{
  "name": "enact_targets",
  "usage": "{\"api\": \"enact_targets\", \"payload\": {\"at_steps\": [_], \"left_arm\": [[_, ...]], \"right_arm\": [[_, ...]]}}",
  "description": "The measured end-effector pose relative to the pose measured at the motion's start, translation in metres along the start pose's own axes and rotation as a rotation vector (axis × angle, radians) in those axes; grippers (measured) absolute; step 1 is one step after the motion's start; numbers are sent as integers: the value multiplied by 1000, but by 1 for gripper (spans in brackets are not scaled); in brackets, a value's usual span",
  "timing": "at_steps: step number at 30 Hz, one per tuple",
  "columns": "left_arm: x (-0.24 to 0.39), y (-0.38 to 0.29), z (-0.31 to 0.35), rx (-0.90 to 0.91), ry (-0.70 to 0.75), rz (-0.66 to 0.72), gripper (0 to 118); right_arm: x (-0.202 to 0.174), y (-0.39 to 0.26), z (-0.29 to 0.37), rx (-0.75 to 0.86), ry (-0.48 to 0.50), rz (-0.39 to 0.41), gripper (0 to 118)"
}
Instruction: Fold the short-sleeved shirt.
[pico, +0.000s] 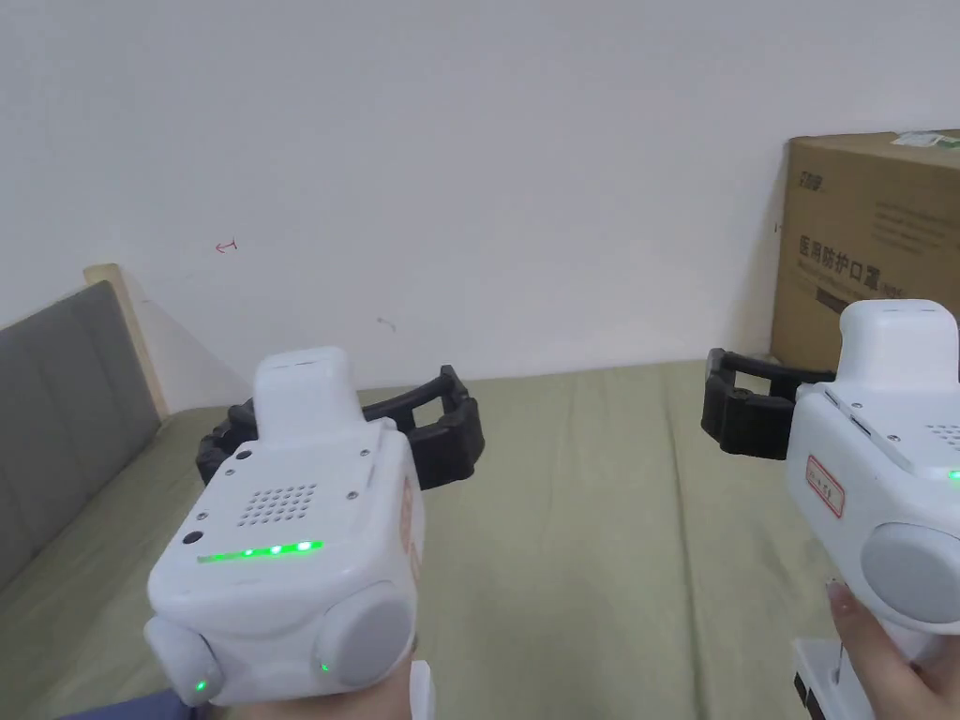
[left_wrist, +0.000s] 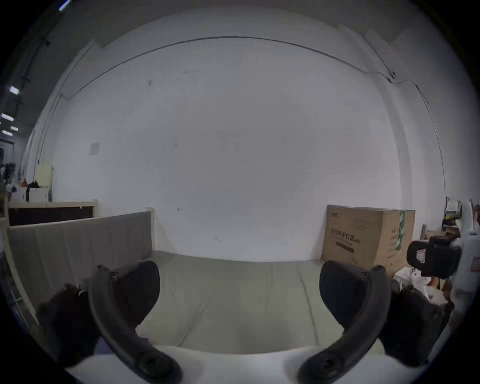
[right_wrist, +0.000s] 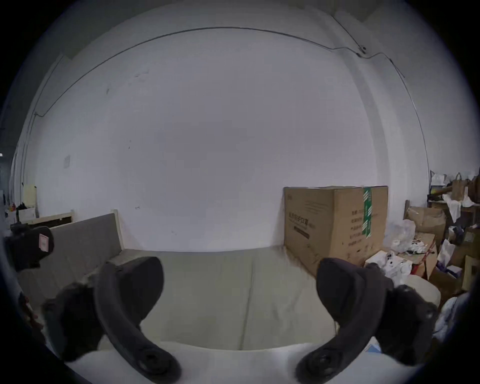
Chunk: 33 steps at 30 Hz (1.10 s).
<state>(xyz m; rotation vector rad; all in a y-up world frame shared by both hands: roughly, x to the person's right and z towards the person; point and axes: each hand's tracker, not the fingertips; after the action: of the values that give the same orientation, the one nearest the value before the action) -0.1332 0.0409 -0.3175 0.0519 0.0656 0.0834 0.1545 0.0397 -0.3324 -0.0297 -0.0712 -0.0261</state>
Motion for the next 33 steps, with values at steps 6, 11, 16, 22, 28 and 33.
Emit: {"api": "enact_targets", "payload": {"at_steps": [6, 11, 16, 22, 28, 33], "left_arm": [[-3, -5, -1, -49, 29, -87, 118], [-6, -10, -1, -85, 22, -116, 118], [-8, -8, -1, -78, 33, -128, 118], [-11, -2, -3, -66, 41, -133, 118], [-9, 0, -3, -61, 17, -156, 118], [-6, -1, -3, -63, 10, -146, 118]], "right_arm": [[-16, -6, 11, 37, 11, 121, 118], [-29, -10, 14, 38, 32, 134, 118], [-35, -10, 9, 15, 45, 112, 118], [-41, -10, 5, 13, 38, 128, 118], [-43, -2, 3, 10, 49, 96, 118], [-40, -1, 2, 0, 41, 68, 118]]}}
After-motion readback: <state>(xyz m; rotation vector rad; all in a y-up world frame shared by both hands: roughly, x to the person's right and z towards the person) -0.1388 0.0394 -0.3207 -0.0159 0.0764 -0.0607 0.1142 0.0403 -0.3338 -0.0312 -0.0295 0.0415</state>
